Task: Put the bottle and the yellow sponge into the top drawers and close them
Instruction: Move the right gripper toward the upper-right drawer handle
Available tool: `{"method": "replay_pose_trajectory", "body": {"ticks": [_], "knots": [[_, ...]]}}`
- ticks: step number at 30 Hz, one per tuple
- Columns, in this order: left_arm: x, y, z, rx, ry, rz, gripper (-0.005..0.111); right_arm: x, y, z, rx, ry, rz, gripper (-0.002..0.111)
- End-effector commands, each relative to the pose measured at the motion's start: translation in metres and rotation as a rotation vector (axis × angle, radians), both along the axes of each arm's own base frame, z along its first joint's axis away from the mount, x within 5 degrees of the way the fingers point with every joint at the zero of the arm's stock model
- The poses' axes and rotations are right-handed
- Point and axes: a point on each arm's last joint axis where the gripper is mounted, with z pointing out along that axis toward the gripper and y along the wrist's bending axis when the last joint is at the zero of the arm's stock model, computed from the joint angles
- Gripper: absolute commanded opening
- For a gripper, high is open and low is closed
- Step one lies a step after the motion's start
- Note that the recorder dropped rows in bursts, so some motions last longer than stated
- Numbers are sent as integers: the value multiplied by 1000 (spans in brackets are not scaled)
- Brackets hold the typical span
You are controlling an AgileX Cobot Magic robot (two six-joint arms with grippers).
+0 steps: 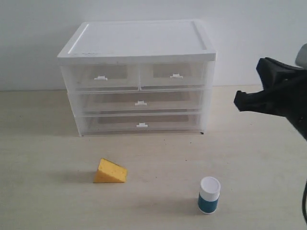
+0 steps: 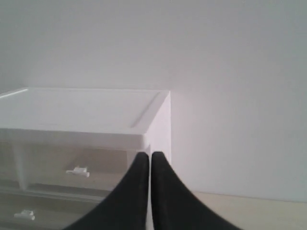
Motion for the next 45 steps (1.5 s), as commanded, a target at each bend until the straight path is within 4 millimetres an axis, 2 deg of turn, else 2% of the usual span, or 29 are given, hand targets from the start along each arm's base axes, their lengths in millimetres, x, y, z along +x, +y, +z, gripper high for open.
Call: {"method": "replay_pose_trajectory", "body": {"ticks": [1, 4, 9, 18, 25, 27, 29, 34, 36, 45], "knots": [[0, 0, 0, -13, -5, 3, 4, 3, 17, -12, 14, -57, -8, 0], [0, 0, 0, -13, -5, 3, 4, 3, 30, -31, 5, 8, 13, 0], [0, 0, 0, -13, -5, 3, 4, 12, 54, -47, -3, 63, 25, 0], [0, 0, 0, -13, -5, 3, 4, 35, 93, -58, 14, 73, 30, 0], [0, 0, 0, -13, -5, 3, 4, 50, 107, -68, 13, 79, 26, 0], [0, 0, 0, -13, -5, 3, 4, 54, 110, -70, 13, 78, 24, 6], [0, 0, 0, -13, -5, 3, 4, 58, 114, -73, 13, 78, 24, 17], [0, 0, 0, -13, -5, 3, 4, 68, 124, -75, 25, 66, 24, 62], [0, 0, 0, -13, -5, 3, 4, 70, 126, -76, 25, 64, 20, 73], [0, 0, 0, -13, -5, 3, 4, 81, 129, -71, 25, 44, -54, 74]]}}
